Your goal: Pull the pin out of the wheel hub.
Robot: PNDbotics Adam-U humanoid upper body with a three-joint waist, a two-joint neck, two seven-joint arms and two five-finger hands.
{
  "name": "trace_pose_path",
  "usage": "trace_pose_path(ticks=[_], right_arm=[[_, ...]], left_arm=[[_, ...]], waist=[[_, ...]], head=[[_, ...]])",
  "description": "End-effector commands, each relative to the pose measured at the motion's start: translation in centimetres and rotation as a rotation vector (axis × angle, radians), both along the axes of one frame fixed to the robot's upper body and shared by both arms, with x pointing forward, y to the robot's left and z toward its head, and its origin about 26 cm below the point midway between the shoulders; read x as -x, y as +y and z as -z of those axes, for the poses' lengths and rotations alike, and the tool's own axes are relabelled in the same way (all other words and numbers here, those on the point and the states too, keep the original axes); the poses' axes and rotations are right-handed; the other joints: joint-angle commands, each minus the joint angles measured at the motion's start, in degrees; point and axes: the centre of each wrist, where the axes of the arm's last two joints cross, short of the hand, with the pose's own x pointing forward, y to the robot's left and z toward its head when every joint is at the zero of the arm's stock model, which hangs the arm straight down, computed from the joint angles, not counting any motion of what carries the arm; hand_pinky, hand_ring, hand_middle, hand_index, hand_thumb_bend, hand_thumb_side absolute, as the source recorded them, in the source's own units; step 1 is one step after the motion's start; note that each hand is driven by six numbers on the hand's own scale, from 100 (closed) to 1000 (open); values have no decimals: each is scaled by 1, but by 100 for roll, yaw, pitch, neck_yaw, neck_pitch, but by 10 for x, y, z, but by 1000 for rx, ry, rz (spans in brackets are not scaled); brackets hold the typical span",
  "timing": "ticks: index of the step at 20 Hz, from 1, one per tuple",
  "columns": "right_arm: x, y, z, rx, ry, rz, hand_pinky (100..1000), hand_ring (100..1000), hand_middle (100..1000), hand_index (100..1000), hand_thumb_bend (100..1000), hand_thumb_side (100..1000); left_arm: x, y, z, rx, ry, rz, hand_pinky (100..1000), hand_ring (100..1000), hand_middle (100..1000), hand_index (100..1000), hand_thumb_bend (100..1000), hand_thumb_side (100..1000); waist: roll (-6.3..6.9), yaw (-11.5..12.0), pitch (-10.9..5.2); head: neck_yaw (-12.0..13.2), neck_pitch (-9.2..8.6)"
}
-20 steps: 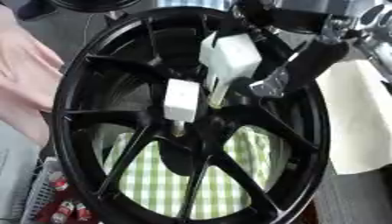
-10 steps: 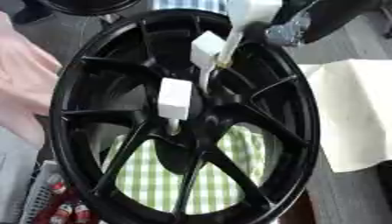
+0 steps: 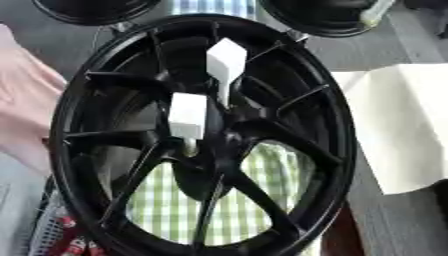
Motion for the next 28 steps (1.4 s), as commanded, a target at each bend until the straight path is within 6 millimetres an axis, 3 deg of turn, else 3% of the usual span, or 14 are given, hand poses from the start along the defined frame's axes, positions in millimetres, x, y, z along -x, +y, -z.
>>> trace_pose_path(ticks=[1,4,5,6,8,10,13,14,16,18,19,25,26,28], right_arm=[[5,-35,6,-49,-43,164,668,519,399,559,123,100],[11,-57,32,-97,-49,290,716,591,477,638,280,100],[15,-62,40,-107,-56,328,738,645,543,698,390,100],[19,-67,47,-117,-64,364,746,665,568,714,390,100],[28,-76,62,-131,-81,437,793,771,720,796,454,100],[36,-81,77,-123,-84,505,836,849,810,825,461,100],[48,-80,98,-87,-81,582,888,951,901,864,501,100],[52,-78,104,-72,-81,607,891,963,910,876,572,114],[60,-75,111,-54,-89,648,883,954,906,886,470,335],[65,-70,112,-67,-115,665,871,922,871,871,401,392],[65,-66,110,-80,-134,661,863,891,832,849,374,407],[63,-60,114,-149,-195,647,863,891,832,849,374,407],[62,-59,114,-154,-208,641,838,778,697,766,194,431],[56,-42,106,-173,-269,568,838,773,692,764,204,424]], left_arm=[[1,4,-12,-30,-37,-19,755,572,550,714,196,732],[1,5,-14,-36,-45,-24,755,572,550,714,197,731],[1,5,-15,-36,-47,-24,755,572,550,714,197,738],[1,5,-16,-36,-49,-23,755,572,550,714,199,731],[0,5,-17,-34,-57,-26,755,572,550,713,199,728],[0,5,-19,-34,-63,-29,755,572,550,713,199,727],[0,4,-18,-31,-59,-23,756,572,550,713,202,728],[0,3,-18,-31,-58,-20,756,572,550,713,203,728],[-1,2,-18,-30,-56,-14,756,572,550,713,203,728],[-1,2,-17,-31,-54,-9,756,572,550,713,202,728],[-1,1,-17,-31,-53,-7,756,572,550,713,202,727],[-1,1,-17,-33,-53,-4,756,572,550,713,202,727],[-2,0,-17,-33,-53,2,756,571,550,713,198,724],[-4,-5,-19,-38,-53,34,756,571,550,713,199,723]], waist=[[40,-34,-159],[61,-43,-153],[60,-35,-146],[59,-23,-139],[57,10,-130],[55,47,-132],[51,109,-146],[49,128,-155],[47,164,-173],[49,178,-183],[51,181,-186],[51,191,-185],[60,212,-204],[65,345,-240]], head=[[95,-28],[108,-43],[103,-52],[94,-65],[77,-82],[54,-84],[13,-86],[-3,-79],[-33,-65],[-44,-59],[-46,-60],[-52,-66],[-90,-55],[-216,-35]])
